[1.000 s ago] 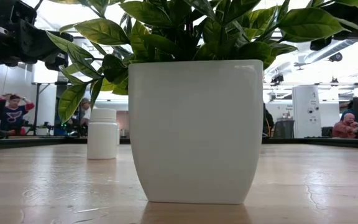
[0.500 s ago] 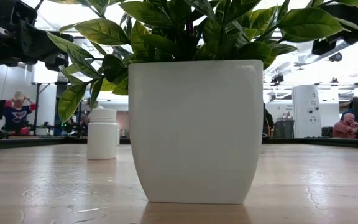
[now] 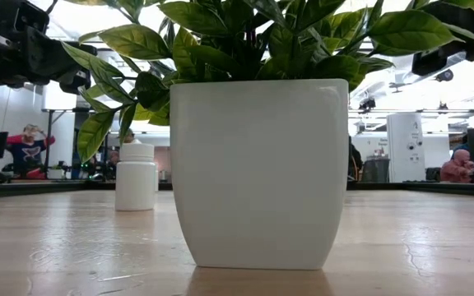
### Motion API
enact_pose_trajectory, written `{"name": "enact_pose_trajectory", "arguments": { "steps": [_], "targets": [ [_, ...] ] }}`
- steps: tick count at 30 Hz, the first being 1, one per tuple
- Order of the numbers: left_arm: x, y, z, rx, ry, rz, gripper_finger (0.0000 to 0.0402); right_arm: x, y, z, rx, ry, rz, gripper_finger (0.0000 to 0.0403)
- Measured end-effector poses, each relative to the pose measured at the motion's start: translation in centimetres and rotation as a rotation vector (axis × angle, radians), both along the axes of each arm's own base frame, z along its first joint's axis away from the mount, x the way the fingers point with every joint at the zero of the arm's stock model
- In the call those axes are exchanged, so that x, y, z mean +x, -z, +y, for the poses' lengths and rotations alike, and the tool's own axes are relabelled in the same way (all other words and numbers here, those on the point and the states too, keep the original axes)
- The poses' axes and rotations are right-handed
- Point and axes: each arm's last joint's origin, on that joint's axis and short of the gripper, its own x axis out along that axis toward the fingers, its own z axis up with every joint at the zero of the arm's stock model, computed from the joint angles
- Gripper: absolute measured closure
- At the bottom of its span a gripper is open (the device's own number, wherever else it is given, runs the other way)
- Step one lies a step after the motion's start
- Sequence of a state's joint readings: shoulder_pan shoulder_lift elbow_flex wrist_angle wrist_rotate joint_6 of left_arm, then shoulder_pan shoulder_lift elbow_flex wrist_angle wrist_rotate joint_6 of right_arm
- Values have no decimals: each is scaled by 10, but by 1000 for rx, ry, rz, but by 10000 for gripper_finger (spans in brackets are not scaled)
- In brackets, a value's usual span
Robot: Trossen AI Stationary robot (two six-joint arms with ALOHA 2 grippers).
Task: Pick and place pill bottles into a basket
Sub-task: Put the white pill bottle into the blue bin
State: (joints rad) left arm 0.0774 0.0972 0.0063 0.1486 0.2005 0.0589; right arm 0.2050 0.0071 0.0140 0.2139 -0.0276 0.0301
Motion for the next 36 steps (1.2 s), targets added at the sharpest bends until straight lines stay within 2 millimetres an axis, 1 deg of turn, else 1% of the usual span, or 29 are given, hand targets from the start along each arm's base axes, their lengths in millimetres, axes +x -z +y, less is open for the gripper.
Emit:
{"name": "enact_pose_trajectory", "arguments": {
  "steps": [7, 13, 16, 20, 23, 25, 31, 36],
  "targets": [
    [0, 0, 0, 0, 0, -2, 400, 0, 2, -1, -9, 31, 3, 390],
    [0, 0, 0, 0, 0, 0, 400, 1, 3, -1, -59, 43, 7, 390],
    [0, 0, 0, 0, 0, 0, 400, 2, 8, -1, -53, 39, 60, 390],
    [0, 0, 0, 0, -4, -2, 400, 3, 16, 0, 3, 25, 164, 390],
    [0, -2, 2, -2, -55, -19, 400, 3, 20, 0, 35, 22, 213, 390],
    [0, -4, 2, 5, -78, -37, 400, 3, 20, 0, 26, 23, 208, 390],
    [0, -6, 2, 31, -84, -65, 400, 3, 19, 0, -77, 36, 174, 390],
    [1, -4, 2, 23, -83, -46, 400, 3, 19, 0, -79, 36, 178, 390]
  ]
}}
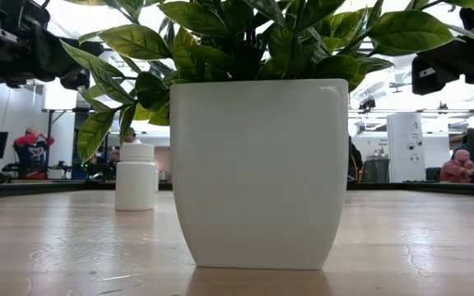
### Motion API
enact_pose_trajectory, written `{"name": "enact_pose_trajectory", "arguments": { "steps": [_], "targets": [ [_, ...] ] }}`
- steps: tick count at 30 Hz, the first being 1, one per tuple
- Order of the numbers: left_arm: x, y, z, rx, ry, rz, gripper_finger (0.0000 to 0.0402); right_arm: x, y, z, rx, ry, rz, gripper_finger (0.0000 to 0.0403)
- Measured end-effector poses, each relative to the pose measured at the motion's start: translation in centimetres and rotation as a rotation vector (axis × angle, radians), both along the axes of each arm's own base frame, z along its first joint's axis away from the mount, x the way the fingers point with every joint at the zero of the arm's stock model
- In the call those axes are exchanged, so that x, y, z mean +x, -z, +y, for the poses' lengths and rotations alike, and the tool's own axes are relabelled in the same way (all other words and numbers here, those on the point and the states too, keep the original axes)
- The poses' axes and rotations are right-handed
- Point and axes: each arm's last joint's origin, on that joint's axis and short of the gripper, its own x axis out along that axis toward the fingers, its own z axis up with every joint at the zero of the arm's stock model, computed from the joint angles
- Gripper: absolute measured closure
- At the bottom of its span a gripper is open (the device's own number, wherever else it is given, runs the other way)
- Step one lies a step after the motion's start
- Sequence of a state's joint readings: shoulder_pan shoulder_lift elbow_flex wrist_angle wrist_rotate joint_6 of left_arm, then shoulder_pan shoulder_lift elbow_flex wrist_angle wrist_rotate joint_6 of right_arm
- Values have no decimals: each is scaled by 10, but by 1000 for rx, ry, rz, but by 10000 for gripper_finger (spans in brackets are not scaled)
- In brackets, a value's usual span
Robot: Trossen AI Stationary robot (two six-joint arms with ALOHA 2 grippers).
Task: Pick and place pill bottles into a basket
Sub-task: Put the white pill bottle into the blue bin
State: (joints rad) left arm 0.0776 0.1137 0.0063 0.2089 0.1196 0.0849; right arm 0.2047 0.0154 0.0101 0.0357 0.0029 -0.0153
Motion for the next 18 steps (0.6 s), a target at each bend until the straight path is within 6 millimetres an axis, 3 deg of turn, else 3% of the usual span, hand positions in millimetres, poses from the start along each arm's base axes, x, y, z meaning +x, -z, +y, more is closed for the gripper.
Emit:
{"name": "enact_pose_trajectory", "arguments": {
  "steps": [10, 18],
  "targets": [
    [2, -1, 0, -1, -3, -4, 392, 0, 0, 0, 12, 0, 4, 390],
    [3, -5, 0, -53, 2, -16, 288, 0, 0, 0, 12, -1, 4, 390]
  ]
}}
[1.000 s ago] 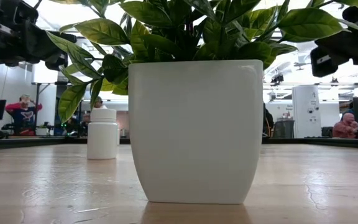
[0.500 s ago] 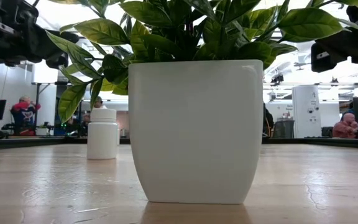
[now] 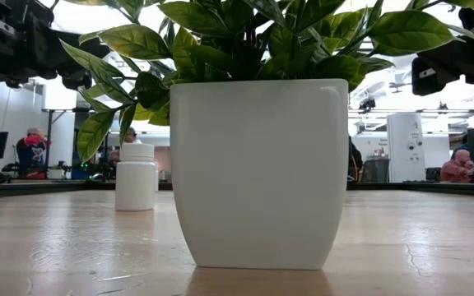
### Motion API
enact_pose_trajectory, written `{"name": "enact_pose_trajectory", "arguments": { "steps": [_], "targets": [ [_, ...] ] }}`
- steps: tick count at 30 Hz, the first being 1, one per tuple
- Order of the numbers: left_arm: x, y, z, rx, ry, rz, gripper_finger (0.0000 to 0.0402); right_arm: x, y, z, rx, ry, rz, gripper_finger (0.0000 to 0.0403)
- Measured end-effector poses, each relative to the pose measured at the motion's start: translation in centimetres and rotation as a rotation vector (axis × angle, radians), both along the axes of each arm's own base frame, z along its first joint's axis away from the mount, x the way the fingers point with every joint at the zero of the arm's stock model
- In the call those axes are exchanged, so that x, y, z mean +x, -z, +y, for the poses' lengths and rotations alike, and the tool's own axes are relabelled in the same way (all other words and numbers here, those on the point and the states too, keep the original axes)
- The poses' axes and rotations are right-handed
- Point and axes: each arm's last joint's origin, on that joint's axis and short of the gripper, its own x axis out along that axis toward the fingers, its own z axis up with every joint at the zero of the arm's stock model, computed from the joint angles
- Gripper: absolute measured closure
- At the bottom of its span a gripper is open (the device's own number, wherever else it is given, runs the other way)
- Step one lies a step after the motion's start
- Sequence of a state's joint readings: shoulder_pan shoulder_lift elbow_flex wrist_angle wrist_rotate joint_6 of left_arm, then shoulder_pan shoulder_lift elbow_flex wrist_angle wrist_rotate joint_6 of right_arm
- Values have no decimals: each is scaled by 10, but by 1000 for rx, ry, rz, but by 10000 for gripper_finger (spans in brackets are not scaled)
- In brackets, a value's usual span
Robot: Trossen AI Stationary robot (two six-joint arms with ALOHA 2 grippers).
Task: Pick and place pill bottles into a basket
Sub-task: Put the white pill bottle into the blue bin
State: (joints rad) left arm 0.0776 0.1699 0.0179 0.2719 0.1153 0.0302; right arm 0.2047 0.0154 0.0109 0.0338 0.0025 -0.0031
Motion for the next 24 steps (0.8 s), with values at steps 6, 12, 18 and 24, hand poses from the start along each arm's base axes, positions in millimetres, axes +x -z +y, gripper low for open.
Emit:
{"name": "enact_pose_trajectory", "arguments": {
  "steps": [6, 12, 18, 24],
  "targets": [
    [1, 1, 1, -44, -35, 13, 187, 0, 0, 0, 1, 0, 0, 390],
    [2, 1, 3, -86, -77, 20, 119, 0, 0, 0, 1, 0, 0, 390],
    [3, -7, 3, -115, -94, 65, 98, 0, 0, 0, 1, 0, 0, 390],
    [3, -40, 5, -121, -175, 224, 97, 0, 0, 0, 2, 0, 1, 390]
  ]
}}
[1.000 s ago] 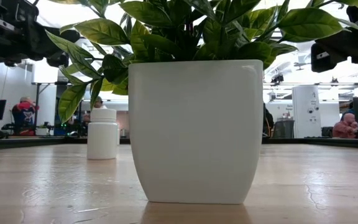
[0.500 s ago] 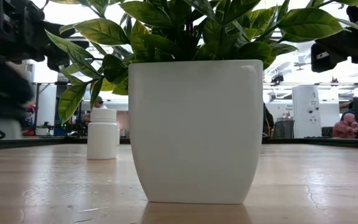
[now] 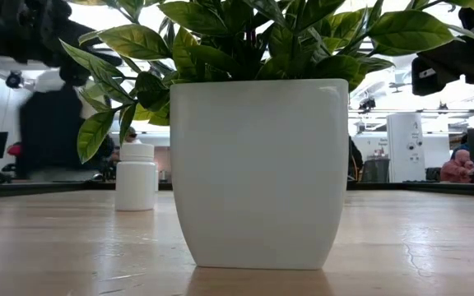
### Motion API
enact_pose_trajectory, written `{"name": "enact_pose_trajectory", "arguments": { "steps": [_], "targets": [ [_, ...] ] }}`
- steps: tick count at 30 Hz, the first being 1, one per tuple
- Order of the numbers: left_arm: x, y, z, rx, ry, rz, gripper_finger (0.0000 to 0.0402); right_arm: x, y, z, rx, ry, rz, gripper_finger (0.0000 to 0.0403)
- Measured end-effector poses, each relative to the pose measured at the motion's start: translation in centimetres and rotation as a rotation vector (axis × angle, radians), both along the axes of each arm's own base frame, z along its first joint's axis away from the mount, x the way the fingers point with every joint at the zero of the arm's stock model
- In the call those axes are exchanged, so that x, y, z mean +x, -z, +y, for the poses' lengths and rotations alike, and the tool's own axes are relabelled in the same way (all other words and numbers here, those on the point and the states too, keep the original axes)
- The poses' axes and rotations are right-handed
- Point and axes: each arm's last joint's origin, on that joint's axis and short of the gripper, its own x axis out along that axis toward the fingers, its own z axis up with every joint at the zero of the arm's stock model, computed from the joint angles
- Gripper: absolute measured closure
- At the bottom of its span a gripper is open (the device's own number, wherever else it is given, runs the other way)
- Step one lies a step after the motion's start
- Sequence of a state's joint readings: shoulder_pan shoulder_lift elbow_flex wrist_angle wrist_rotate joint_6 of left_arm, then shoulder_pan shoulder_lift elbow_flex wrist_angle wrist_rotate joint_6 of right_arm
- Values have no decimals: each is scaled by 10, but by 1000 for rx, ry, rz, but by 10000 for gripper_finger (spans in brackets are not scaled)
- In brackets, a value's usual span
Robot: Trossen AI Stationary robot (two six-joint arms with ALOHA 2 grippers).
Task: Pick and place pill bottles into a basket
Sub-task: Put the white pill bottle into the blue bin
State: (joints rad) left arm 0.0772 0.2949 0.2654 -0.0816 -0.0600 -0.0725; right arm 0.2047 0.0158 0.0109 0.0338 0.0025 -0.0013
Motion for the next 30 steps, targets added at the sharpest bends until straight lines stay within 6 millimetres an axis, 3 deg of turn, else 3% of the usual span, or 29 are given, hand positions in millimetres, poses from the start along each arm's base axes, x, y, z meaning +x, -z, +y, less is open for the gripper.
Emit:
{"name": "enact_pose_trajectory", "arguments": {
  "steps": [8, 12, 20, 30],
  "targets": [
    [-3, -56, 4, 38, -127, 200, 97, 0, 0, 0, 0, 0, 0, 390],
    [2, -71, 4, 50, -131, 250, 97, 0, 0, 0, 0, 0, 0, 390],
    [11, -77, 11, 150, -303, 320, 97, 0, 0, 0, -1, 0, 0, 390],
    [40, -69, 18, 208, -375, 474, 97, 0, 0, 0, 0, 0, 0, 390]
  ]
}}
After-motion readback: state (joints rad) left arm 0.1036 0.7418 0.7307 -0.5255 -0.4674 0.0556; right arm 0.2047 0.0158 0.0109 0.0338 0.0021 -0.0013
